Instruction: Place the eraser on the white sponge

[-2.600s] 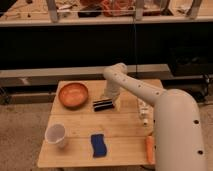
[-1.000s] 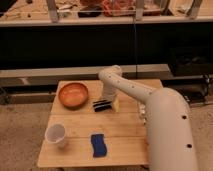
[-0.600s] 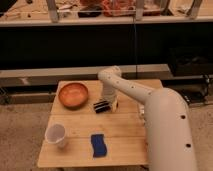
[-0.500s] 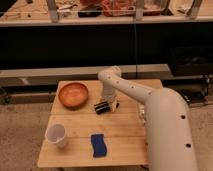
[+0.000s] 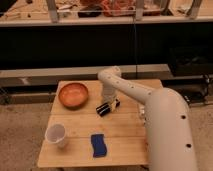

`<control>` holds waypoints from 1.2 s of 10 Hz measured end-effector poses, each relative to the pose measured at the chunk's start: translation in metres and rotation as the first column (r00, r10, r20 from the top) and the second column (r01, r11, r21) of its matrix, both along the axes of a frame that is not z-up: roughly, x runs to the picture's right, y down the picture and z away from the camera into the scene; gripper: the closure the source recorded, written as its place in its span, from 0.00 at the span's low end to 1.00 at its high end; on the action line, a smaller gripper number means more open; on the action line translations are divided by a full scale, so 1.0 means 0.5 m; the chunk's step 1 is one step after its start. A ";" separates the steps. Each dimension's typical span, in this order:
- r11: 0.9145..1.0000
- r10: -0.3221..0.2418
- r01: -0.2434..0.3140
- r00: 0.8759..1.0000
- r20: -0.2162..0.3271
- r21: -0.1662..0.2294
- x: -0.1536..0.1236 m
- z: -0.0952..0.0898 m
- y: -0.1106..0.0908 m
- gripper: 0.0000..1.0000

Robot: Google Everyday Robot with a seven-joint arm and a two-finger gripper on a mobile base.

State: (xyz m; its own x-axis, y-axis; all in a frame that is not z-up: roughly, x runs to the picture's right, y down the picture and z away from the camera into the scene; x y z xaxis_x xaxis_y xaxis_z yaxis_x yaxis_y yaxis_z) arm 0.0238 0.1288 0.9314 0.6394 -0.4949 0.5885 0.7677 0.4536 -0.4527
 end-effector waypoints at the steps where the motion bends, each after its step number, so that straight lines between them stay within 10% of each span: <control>1: 1.000 0.000 0.000 1.000 0.000 0.000 0.000 0.000 0.000 0.96; 7: 1.000 -0.002 0.002 1.000 0.000 -0.001 0.002 -0.004 0.000 0.96; 12: 0.999 -0.032 0.032 0.999 -0.002 0.004 -0.005 -0.081 -0.010 0.96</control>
State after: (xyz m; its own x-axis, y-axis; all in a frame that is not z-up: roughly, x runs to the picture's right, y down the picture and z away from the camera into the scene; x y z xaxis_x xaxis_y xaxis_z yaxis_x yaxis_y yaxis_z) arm 0.0214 0.1238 0.8909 0.6243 -0.5178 0.5849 0.7810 0.4304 -0.4526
